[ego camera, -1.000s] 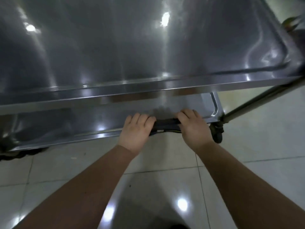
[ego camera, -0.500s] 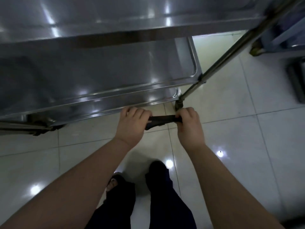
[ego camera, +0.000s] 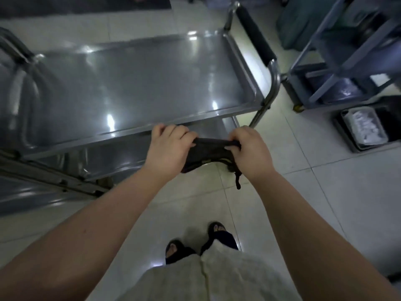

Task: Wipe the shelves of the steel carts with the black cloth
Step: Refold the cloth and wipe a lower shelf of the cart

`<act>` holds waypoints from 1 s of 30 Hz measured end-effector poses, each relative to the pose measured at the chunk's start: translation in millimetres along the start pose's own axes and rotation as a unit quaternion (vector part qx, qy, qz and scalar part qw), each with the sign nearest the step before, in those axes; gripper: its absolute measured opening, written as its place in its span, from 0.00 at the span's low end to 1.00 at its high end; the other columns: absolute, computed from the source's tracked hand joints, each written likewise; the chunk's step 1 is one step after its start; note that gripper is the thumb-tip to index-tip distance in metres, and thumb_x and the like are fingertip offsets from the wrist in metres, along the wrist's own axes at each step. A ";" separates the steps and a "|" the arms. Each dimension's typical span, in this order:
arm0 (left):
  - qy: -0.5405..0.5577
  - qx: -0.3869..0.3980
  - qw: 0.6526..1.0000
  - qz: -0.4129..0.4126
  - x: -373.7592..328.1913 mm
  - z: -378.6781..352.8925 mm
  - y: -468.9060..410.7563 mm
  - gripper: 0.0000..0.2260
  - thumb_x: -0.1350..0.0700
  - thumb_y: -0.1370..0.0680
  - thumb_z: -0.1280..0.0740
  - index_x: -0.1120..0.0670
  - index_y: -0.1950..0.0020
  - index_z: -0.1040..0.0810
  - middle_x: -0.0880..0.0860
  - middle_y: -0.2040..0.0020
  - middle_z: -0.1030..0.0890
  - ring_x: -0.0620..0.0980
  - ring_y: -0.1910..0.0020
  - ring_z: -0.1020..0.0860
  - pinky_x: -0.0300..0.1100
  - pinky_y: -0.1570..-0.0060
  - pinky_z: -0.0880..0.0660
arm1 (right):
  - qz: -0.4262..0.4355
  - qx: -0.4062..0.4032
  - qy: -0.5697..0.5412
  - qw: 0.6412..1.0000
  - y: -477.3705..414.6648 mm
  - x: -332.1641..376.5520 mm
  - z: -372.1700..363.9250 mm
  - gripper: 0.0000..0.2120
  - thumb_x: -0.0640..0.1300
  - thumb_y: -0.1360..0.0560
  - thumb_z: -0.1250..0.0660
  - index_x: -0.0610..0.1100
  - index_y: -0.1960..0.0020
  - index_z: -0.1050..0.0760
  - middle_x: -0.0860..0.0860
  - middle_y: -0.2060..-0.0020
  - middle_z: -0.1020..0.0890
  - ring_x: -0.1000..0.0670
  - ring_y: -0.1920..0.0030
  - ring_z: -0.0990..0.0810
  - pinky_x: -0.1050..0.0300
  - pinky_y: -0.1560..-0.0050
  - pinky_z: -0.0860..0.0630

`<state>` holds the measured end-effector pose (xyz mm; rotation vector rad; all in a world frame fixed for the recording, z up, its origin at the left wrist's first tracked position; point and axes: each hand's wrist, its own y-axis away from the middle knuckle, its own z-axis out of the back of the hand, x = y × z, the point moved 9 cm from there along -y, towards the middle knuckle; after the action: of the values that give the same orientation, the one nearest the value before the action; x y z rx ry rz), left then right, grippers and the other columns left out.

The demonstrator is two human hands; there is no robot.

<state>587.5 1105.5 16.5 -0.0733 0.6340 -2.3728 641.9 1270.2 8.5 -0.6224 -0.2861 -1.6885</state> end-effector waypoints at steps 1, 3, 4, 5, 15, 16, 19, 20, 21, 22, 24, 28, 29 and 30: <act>0.003 -0.016 1.000 -0.009 -1.6 19.2 -9.9 0.08 0.56 0.25 0.35 0.53 0.49 0.17 0.52 0.55 0.18 0.57 0.57 0.21 0.48 0.50 0.38 | 0.011 -0.006 0.013 1.000 -4.0 12.4 16.5 0.03 0.36 0.27 0.33 0.41 0.54 0.25 0.51 0.57 0.27 0.48 0.51 0.29 0.55 0.55 0.32; 0.012 -0.040 0.999 -0.024 -5.7 52.3 -33.1 0.10 0.55 0.25 0.37 0.52 0.51 0.17 0.52 0.58 0.19 0.57 0.59 0.22 0.46 0.54 0.39 | 0.018 -0.021 0.040 0.999 -12.7 30.9 47.7 0.04 0.38 0.26 0.32 0.43 0.52 0.26 0.51 0.54 0.25 0.49 0.49 0.29 0.52 0.53 0.29; 0.015 -0.049 0.998 -0.031 -8.2 64.7 -45.4 0.10 0.55 0.26 0.38 0.53 0.51 0.17 0.52 0.59 0.19 0.57 0.59 0.22 0.46 0.56 0.39 | 0.023 -0.030 0.051 0.998 -17.4 37.8 62.4 0.04 0.39 0.25 0.32 0.43 0.52 0.26 0.51 0.53 0.25 0.49 0.49 0.29 0.51 0.53 0.29; 0.019 -0.059 0.997 -0.038 -11.0 75.1 -57.0 0.11 0.55 0.26 0.38 0.53 0.52 0.17 0.52 0.59 0.20 0.57 0.59 0.23 0.46 0.57 0.39 | 0.027 -0.037 0.062 0.997 -21.7 43.3 76.3 0.04 0.39 0.25 0.32 0.44 0.52 0.26 0.51 0.53 0.25 0.49 0.49 0.29 0.51 0.52 0.28; 0.118 -0.058 0.986 -0.105 -82.1 91.5 -146.7 0.10 0.67 0.29 0.28 0.57 0.50 0.19 0.55 0.55 0.22 0.57 0.55 0.25 0.47 0.57 0.25 | 0.010 -0.116 0.147 0.982 -24.7 21.8 181.5 0.03 0.38 0.24 0.36 0.44 0.52 0.27 0.51 0.53 0.26 0.49 0.50 0.29 0.50 0.55 0.27; 0.107 -0.054 0.986 -0.119 -94.6 85.6 -154.7 0.10 0.67 0.29 0.28 0.57 0.50 0.19 0.54 0.55 0.22 0.56 0.55 0.26 0.45 0.58 0.27 | 0.001 -0.119 0.150 0.982 -22.3 9.0 189.2 0.03 0.38 0.24 0.36 0.44 0.52 0.27 0.50 0.53 0.26 0.48 0.50 0.29 0.50 0.55 0.27; 0.079 -0.046 0.982 -0.163 -139.6 62.0 -177.3 0.12 0.67 0.32 0.26 0.56 0.51 0.20 0.54 0.55 0.23 0.54 0.55 0.29 0.45 0.59 0.28 | -0.025 -0.128 0.192 0.973 -12.6 -34.0 210.7 0.02 0.40 0.24 0.35 0.44 0.52 0.27 0.49 0.54 0.25 0.46 0.51 0.28 0.50 0.55 0.26; 0.073 -0.044 0.982 -0.167 -154.7 53.3 -185.4 0.13 0.67 0.33 0.26 0.56 0.51 0.20 0.54 0.55 0.23 0.54 0.55 0.28 0.45 0.60 0.27 | -0.028 -0.131 0.208 0.969 -10.8 -48.7 218.4 0.03 0.39 0.24 0.35 0.44 0.51 0.28 0.49 0.54 0.25 0.46 0.52 0.28 0.50 0.55 0.26; 0.068 -0.042 0.983 -0.168 -169.5 43.7 -192.7 0.13 0.67 0.33 0.26 0.56 0.52 0.21 0.54 0.55 0.23 0.54 0.55 0.27 0.45 0.59 0.26 | -0.027 -0.131 0.216 0.967 -10.3 -63.9 225.5 0.03 0.39 0.24 0.35 0.45 0.51 0.28 0.49 0.54 0.25 0.46 0.52 0.28 0.50 0.55 0.27; 0.062 -0.042 0.983 -0.169 -184.5 33.9 -201.2 0.14 0.67 0.34 0.25 0.56 0.53 0.21 0.54 0.56 0.24 0.54 0.56 0.27 0.46 0.58 0.26 | -0.025 -0.130 0.216 0.968 -11.1 -80.3 233.3 0.03 0.39 0.24 0.35 0.44 0.52 0.29 0.50 0.54 0.25 0.46 0.52 0.29 0.51 0.55 0.28; 0.043 -0.045 0.983 -0.173 -212.4 14.3 -220.0 0.15 0.69 0.36 0.25 0.56 0.54 0.21 0.54 0.57 0.24 0.55 0.58 0.27 0.47 0.59 0.25 | -0.024 -0.120 0.211 0.970 -14.9 -116.4 248.5 0.03 0.39 0.23 0.36 0.44 0.52 0.29 0.50 0.53 0.25 0.46 0.52 0.30 0.52 0.55 0.30; 0.000 -0.043 0.983 -0.181 -272.8 -22.8 -269.4 0.16 0.70 0.40 0.26 0.58 0.56 0.21 0.55 0.60 0.25 0.57 0.62 0.27 0.46 0.63 0.28 | -0.019 -0.117 0.225 0.967 -21.0 -192.0 292.5 0.03 0.38 0.24 0.35 0.43 0.52 0.28 0.49 0.54 0.24 0.45 0.52 0.30 0.48 0.56 0.29; -0.010 -0.041 0.982 -0.182 -290.2 -30.8 -283.0 0.16 0.69 0.41 0.26 0.58 0.56 0.21 0.55 0.61 0.25 0.57 0.62 0.28 0.46 0.63 0.29 | -0.011 -0.124 0.228 0.966 -22.4 -207.9 306.6 0.04 0.37 0.25 0.33 0.42 0.53 0.28 0.48 0.56 0.24 0.44 0.54 0.29 0.49 0.59 0.30; -0.019 -0.038 0.982 -0.183 -307.1 -38.7 -296.8 0.17 0.70 0.43 0.27 0.58 0.57 0.21 0.55 0.61 0.26 0.57 0.62 0.28 0.46 0.64 0.29 | 0.001 -0.131 0.233 0.963 -24.3 -222.0 320.9 0.06 0.36 0.27 0.31 0.42 0.55 0.28 0.47 0.57 0.24 0.43 0.56 0.28 0.51 0.62 0.31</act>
<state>639.5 1508.4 153.7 -0.2915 0.7442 -2.6904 719.3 1624.4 154.9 -0.3959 0.2798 -1.8283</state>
